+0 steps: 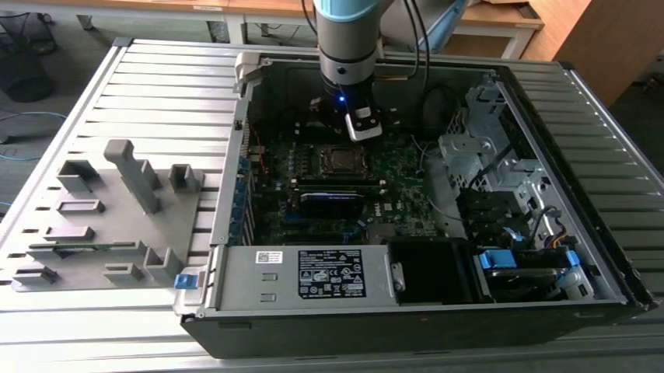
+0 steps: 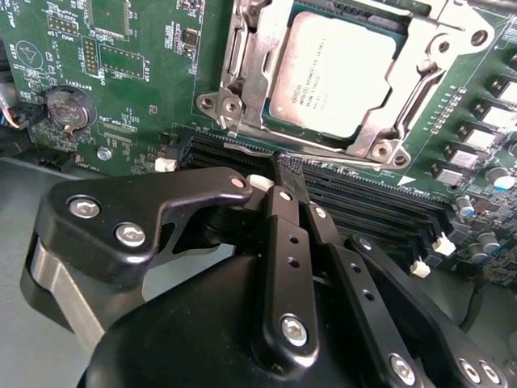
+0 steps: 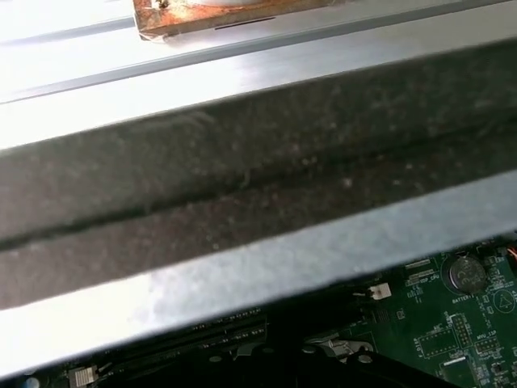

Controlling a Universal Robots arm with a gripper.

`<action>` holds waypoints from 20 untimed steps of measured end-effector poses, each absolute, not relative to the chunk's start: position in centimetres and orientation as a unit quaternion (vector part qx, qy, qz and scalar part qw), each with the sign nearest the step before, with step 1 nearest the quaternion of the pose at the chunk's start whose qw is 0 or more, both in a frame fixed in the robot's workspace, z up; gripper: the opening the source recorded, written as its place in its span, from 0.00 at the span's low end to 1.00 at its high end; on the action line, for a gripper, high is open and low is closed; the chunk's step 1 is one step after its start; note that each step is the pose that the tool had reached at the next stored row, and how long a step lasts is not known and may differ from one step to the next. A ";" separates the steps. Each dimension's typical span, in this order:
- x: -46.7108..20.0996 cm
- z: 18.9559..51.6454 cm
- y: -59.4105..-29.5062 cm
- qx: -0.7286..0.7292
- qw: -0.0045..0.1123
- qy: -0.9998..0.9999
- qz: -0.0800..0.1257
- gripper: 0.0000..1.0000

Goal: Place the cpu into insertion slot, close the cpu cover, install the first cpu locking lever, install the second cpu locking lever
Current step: 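Install the first cpu locking lever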

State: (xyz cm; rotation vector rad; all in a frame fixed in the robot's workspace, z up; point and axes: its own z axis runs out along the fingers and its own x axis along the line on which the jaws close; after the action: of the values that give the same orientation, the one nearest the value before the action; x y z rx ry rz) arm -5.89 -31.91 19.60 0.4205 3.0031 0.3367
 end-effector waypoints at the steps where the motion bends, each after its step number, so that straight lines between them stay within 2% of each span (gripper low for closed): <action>1: -5.9 19.6 -31.9 0.138 0.045 0.983 0.110 0.11; 20: -5.9 20.0 -31.9 0.137 0.046 0.984 0.104 0.11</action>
State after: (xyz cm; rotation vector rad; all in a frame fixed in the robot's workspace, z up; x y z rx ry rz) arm -5.88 -31.91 20.03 0.4194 3.0033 0.3175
